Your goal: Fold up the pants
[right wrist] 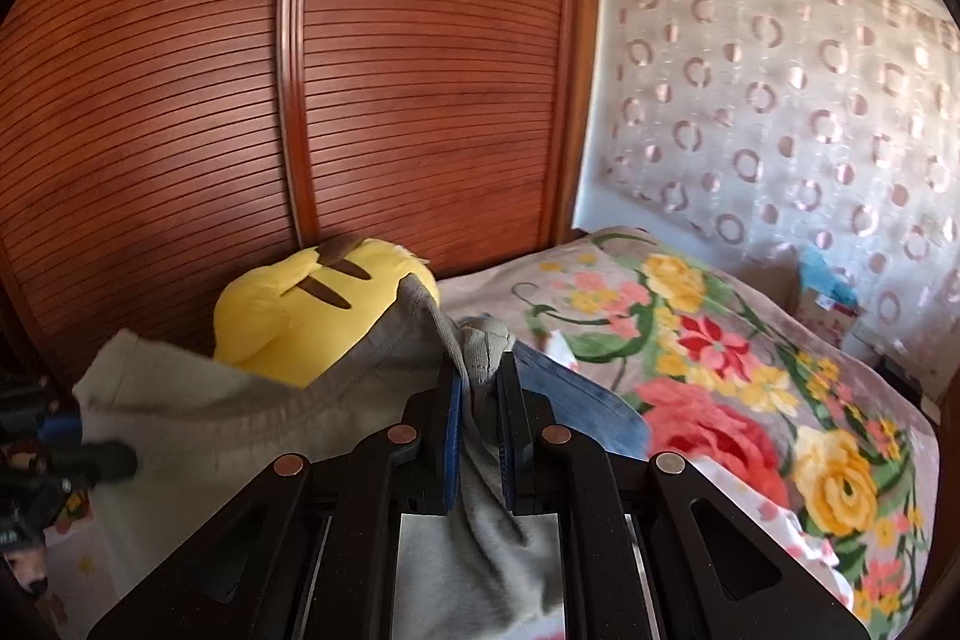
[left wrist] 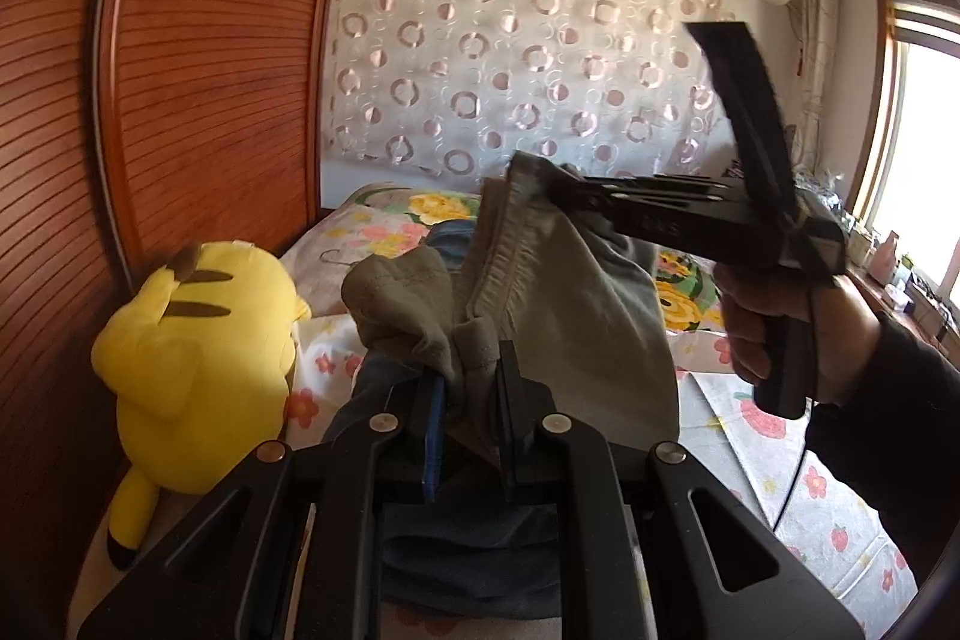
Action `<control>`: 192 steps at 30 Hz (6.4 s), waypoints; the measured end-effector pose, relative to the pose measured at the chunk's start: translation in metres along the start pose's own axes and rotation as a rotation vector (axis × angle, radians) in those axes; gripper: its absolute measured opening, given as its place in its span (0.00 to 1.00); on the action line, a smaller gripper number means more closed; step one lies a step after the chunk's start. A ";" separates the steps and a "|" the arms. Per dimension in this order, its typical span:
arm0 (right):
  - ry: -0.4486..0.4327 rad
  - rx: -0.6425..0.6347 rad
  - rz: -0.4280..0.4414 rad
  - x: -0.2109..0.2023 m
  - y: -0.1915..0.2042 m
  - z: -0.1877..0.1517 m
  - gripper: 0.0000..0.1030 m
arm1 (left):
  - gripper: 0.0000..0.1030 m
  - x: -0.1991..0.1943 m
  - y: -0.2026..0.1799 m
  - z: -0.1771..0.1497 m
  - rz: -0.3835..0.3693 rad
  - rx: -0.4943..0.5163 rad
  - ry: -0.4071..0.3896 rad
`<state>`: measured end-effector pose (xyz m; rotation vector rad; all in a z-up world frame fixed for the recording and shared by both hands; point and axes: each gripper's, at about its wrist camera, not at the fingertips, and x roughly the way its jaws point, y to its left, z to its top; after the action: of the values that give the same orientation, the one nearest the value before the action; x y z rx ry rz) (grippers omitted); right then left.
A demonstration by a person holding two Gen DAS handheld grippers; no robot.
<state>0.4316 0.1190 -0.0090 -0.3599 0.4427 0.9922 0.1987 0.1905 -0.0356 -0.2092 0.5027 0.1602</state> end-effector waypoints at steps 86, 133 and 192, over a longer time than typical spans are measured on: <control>0.002 0.296 -0.182 -0.237 0.099 -0.140 0.49 | 0.84 -0.070 -0.054 -0.053 0.031 0.147 0.081; -0.119 0.443 -0.528 -0.460 0.171 -0.204 0.78 | 0.84 -0.197 -0.197 -0.085 -0.135 0.276 -0.017; -0.170 0.410 -0.555 -0.463 0.174 -0.215 0.78 | 0.84 -0.211 -0.184 -0.082 -0.112 0.254 -0.047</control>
<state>0.0220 -0.2303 0.0291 -0.0182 0.3526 0.3717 0.0163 -0.0281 0.0271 0.0152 0.4586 -0.0090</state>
